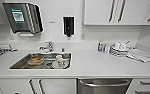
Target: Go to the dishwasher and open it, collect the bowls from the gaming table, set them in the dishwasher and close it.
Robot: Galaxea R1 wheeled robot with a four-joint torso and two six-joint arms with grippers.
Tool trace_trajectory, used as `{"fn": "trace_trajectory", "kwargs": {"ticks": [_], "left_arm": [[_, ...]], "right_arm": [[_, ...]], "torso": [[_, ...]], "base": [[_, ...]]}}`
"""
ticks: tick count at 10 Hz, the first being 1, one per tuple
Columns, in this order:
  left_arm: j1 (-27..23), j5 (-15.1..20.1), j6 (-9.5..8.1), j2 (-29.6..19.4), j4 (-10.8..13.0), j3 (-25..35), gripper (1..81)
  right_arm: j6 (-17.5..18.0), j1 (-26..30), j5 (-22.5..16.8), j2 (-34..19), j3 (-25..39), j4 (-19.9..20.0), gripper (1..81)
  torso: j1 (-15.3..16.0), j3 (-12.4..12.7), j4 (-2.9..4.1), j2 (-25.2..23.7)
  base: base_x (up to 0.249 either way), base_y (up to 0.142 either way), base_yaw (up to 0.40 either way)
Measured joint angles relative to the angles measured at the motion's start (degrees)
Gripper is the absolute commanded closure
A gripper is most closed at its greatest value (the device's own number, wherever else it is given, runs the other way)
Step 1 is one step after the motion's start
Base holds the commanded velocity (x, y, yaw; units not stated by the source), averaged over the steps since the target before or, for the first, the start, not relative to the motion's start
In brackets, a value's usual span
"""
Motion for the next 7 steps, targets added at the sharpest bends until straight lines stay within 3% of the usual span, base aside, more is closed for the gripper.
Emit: {"fn": "trace_trajectory", "kwargs": {"ticks": [2, 7], "left_arm": [[0.01, 0.33, 0.0, 0.17, -0.06, -0.1, 1.0], [0.01, 0.49, -0.02, 0.88, -0.06, -0.74, 1.0]], "right_arm": [[3.88, 1.6, -0.11, 0.0, 0.35, 0.22, 1.0], [17.3, 8.24, -3.58, 0.98, -0.85, 0.4, 1.0]], "torso": [[2.25, 0.0, 0.0, -3.63], [2.76, 0.0, 0.0, -4.52]], "base": [[0.0, 0.0, 0.0], [0.0, 0.0, 0.0]]}}
